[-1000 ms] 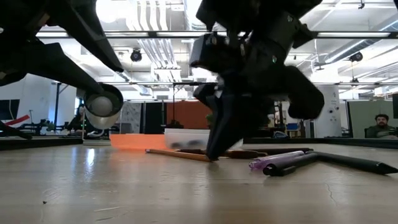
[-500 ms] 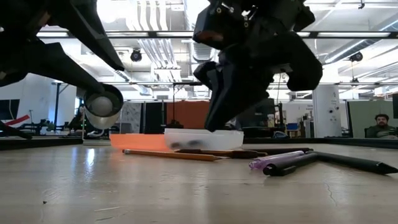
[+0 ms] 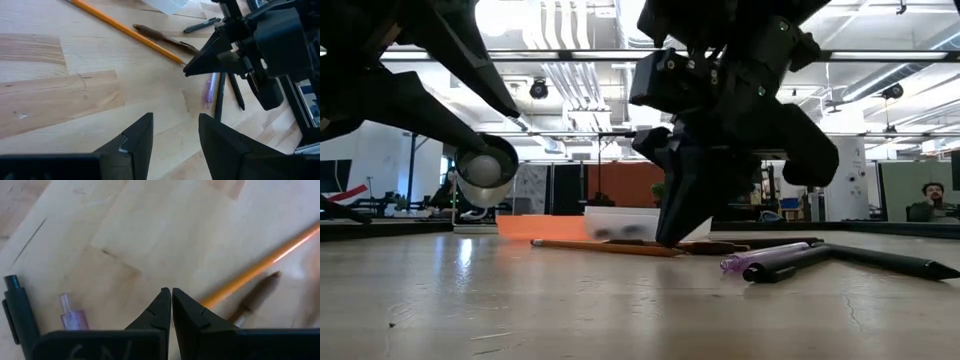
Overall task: Pick & place school supplies into a supply box
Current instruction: Put the yellow pencil into the orange supply box
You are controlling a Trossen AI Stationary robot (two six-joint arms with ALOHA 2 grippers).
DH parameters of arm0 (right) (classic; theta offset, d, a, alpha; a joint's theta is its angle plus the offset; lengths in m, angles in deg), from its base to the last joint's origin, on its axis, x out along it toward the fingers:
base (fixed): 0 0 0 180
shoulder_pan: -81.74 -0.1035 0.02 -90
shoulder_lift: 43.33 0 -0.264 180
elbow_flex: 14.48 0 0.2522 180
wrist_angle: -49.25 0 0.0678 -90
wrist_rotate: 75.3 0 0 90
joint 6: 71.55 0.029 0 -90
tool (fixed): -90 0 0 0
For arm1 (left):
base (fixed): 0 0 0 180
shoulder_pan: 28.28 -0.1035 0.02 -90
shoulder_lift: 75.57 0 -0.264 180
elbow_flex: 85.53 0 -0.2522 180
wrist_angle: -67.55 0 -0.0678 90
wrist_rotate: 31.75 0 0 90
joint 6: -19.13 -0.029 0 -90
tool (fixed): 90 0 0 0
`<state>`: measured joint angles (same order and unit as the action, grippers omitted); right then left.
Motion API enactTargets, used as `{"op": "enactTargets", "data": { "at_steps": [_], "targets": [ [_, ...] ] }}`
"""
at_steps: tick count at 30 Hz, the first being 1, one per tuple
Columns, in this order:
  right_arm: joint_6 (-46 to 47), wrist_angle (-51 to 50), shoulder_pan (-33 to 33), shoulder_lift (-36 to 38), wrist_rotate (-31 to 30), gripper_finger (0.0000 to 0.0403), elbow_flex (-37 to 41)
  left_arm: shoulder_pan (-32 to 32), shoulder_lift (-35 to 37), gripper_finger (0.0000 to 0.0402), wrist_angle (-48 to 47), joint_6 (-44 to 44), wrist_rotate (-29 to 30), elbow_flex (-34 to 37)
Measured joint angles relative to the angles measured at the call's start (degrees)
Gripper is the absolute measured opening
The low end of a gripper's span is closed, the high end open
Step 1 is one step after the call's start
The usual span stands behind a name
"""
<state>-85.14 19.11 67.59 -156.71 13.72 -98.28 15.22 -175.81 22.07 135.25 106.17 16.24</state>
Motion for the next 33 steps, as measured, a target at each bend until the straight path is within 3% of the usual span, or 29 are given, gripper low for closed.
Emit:
{"op": "enactTargets", "data": {
  "at_steps": [6, 33],
  "targets": [
    [-2.98, -1.42, 1.08, 1.68, -2.53, 0.0009, -0.04, -0.06, 0.0, 0.014, -0.01, 0.01, 0.0, 0.02],
    [-3.07, -0.08, 1.79, 0.81, -0.5, 0.0009, 2.5, -1.14, 0.0, 0.014, -0.45, 0.02, 0.0, 0.26]
  ]
}}
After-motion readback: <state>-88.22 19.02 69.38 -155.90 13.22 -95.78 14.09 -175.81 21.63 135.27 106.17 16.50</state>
